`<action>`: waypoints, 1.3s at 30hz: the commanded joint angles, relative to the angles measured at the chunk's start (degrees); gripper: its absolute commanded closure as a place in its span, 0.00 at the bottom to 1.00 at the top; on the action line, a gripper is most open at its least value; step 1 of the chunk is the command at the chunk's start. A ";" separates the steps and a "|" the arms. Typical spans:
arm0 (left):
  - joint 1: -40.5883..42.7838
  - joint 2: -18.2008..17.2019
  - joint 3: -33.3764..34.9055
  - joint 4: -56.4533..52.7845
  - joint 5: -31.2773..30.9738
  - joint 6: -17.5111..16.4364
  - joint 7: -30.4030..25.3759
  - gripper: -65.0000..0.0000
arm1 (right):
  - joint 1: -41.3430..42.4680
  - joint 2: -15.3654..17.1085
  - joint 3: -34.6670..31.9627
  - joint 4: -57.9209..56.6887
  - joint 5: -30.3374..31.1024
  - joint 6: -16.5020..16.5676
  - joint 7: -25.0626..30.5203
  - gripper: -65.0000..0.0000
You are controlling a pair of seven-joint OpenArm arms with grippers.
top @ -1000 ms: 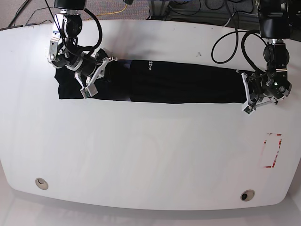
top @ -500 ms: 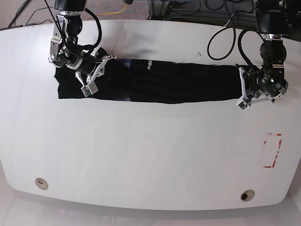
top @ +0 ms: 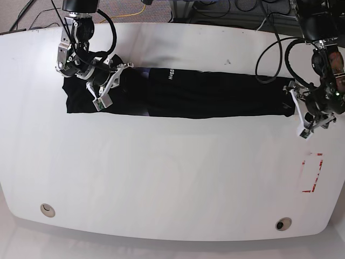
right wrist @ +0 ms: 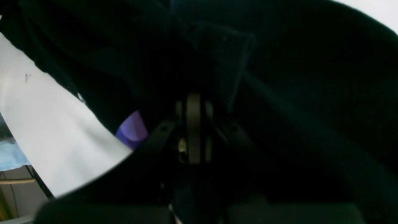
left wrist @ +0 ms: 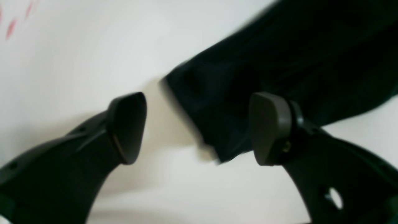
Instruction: Layout the t-shirt on the table in an organized manner, then fold the t-shirt properly
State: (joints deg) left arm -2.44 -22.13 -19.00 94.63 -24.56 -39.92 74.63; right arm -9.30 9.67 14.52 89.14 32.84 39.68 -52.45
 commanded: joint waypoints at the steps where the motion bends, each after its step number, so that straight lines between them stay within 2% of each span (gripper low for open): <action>1: -1.39 -0.77 -1.79 -0.34 -3.36 -0.08 -0.48 0.22 | 0.29 0.57 0.03 0.66 -0.44 0.32 0.01 0.99; 11: -1.30 -1.03 -5.57 -11.33 -11.18 -0.08 -0.04 0.22 | 0.29 0.57 -0.06 0.66 -0.44 0.32 0.01 0.99; 15: -1.30 -1.03 -5.57 -15.82 -12.76 -0.08 -1.88 0.22 | 0.29 0.57 -0.06 0.75 -0.36 0.32 0.01 0.99; 39: -1.21 -0.68 0.85 -20.04 -12.85 -0.08 -4.78 0.22 | 0.20 0.57 0.20 0.75 -0.09 0.32 0.01 0.99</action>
State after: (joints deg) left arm -3.46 -22.31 -18.31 74.46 -37.34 -39.94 69.30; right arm -9.32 9.67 14.52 89.19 32.97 39.68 -52.49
